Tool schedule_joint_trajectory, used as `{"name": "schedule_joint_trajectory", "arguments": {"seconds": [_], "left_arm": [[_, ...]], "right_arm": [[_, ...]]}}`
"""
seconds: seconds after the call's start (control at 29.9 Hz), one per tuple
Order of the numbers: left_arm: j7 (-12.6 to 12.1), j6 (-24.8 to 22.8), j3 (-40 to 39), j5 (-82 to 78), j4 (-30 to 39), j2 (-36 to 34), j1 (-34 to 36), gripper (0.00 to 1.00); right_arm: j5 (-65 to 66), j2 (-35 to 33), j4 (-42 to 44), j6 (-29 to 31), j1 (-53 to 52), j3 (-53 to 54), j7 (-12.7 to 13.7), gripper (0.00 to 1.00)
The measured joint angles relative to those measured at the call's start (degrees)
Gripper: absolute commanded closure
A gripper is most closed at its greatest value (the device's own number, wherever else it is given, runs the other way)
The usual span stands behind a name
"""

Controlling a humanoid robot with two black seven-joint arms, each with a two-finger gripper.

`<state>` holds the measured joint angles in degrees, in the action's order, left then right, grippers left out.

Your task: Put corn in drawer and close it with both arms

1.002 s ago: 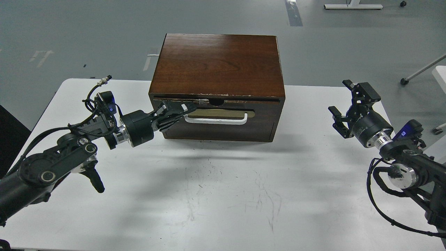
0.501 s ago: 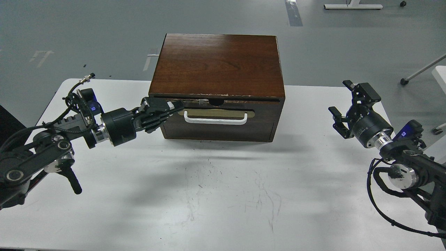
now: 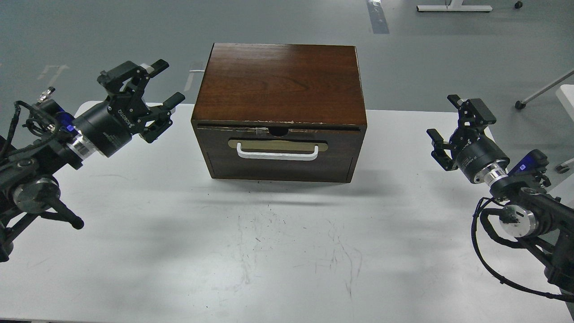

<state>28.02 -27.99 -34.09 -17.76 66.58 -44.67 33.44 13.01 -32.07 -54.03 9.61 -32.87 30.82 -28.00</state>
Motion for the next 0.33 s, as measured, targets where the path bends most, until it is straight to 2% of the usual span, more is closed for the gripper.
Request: {"name": "schedule_joint_trajectory", "arguments": {"seconds": [0.33], "left_arm": [[0.0,-0.01,-0.33,3.15,-0.07,-0.89,-6.74,0.0]], "right_arm": [[-0.06,0.31,-0.15,0.12,0.0,0.04,0.0,0.0]]}}
